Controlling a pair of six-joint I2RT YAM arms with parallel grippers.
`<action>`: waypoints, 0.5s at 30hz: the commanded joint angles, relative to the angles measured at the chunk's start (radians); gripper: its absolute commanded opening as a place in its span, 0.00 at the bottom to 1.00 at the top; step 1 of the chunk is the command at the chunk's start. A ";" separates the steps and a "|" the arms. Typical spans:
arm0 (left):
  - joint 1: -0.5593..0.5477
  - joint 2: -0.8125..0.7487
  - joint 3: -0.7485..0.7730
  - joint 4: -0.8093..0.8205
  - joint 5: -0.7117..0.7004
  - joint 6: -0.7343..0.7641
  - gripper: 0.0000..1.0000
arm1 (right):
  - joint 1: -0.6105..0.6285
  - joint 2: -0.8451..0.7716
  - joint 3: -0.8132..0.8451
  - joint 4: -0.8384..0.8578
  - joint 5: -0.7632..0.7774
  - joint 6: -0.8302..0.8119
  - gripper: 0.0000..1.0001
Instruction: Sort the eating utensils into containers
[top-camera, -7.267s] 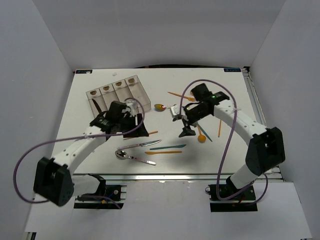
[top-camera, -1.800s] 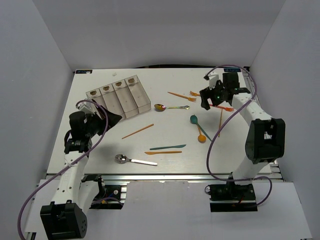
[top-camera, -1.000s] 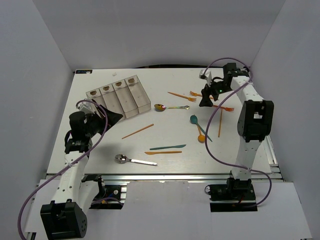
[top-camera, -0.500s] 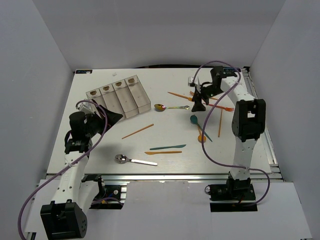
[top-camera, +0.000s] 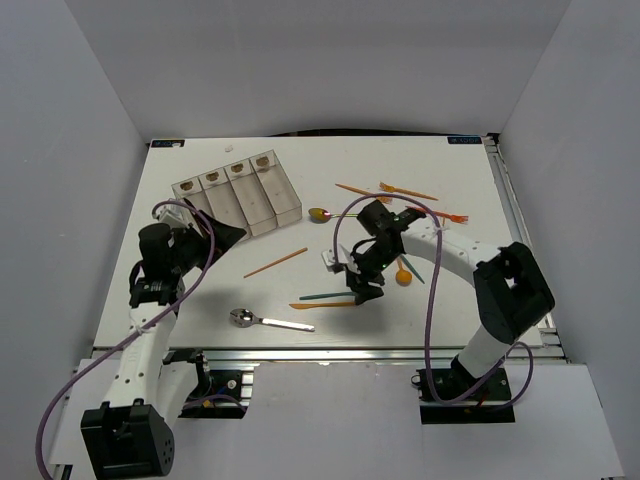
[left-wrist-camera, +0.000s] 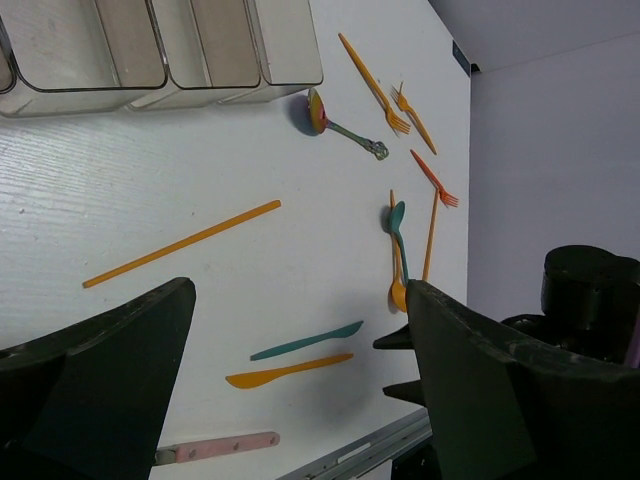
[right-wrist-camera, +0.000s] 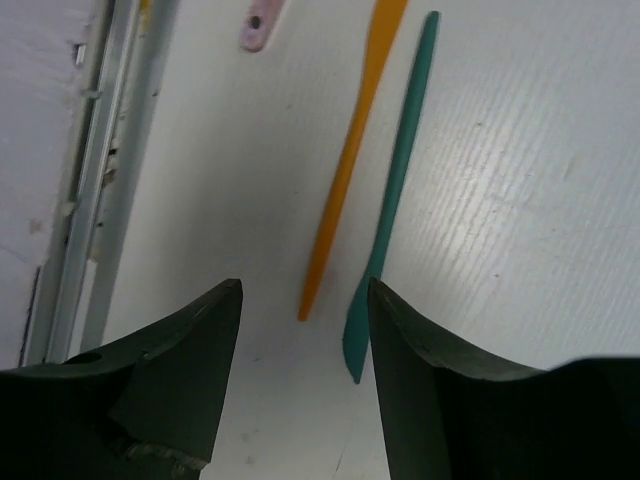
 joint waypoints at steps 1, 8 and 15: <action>0.005 -0.048 -0.004 -0.027 0.016 0.007 0.97 | 0.049 0.006 -0.011 0.247 0.106 0.233 0.59; 0.003 -0.129 -0.001 -0.106 -0.015 0.030 0.97 | 0.135 0.084 -0.001 0.388 0.242 0.352 0.46; 0.003 -0.215 -0.001 -0.172 -0.053 0.036 0.97 | 0.170 0.112 -0.028 0.425 0.288 0.370 0.44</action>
